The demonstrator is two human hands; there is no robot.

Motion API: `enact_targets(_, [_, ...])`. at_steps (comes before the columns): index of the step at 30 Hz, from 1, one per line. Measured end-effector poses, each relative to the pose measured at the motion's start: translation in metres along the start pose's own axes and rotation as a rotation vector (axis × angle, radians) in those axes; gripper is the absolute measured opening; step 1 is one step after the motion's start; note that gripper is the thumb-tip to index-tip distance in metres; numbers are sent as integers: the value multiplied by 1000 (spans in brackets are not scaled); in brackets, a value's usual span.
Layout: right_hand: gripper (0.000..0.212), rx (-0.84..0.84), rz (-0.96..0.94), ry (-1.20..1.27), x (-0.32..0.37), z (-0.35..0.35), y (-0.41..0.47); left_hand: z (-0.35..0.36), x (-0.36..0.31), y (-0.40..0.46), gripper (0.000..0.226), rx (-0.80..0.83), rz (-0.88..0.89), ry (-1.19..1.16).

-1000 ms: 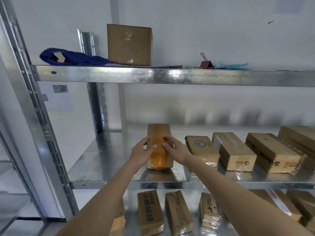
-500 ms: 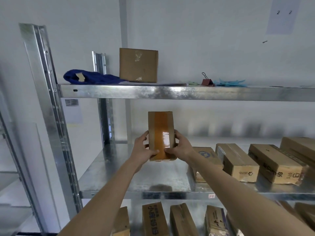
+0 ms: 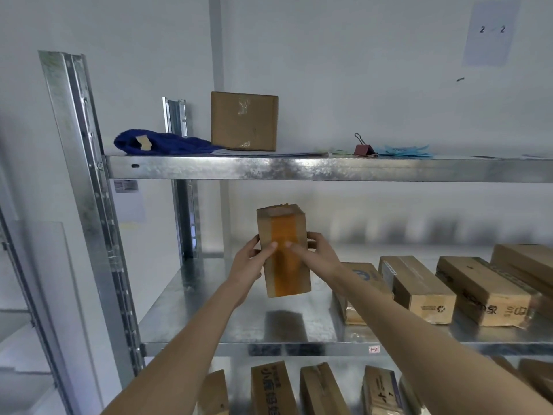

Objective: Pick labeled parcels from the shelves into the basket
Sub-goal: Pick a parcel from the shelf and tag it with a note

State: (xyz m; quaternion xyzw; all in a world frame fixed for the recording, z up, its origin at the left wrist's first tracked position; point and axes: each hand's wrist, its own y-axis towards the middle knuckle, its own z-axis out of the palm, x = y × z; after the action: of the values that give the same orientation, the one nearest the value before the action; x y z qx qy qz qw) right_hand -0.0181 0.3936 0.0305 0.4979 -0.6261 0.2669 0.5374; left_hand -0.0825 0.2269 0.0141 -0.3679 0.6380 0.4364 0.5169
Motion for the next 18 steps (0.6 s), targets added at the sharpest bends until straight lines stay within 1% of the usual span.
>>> enact_targets(2, [87, 6, 30, 12, 0, 1, 1, 1, 0, 1, 66, -5, 18, 37])
enact_targets(4, [90, 2, 62, 17, 0, 3, 0, 1, 1, 3, 66, -44, 36, 72])
enact_targets(6, [91, -12, 79, 1, -3, 4, 2, -1, 1, 5, 71, -90, 50, 95])
enact_targets(8, [87, -31, 74, -18, -7, 5, 4, -1, 0, 7, 72, -104, 57, 112])
enact_targets(10, [84, -14, 93, 16, -11, 3, 8, -2, 1, 8, 75, -112, 41, 132])
enact_targets(12, [74, 22, 81, 24, -11, 0, 9, -2, 4, 10, 78, -128, 20, 129])
enact_targets(13, [70, 44, 63, 15, -9, -1, 8, -3, 6, 11, 77, -131, 14, 119])
enact_targets(14, [70, 67, 41, 1, -8, -3, 7, -3, 7, 12, 73, -126, 14, 111])
enact_targets(16, [80, 116, -3, -19, -9, -7, 7, -6, 10, 13, 69, -99, 30, 118])
enact_targets(18, [95, 162, -32, -40, -13, -11, 9, -9, 13, 15, 77, -44, 49, 128])
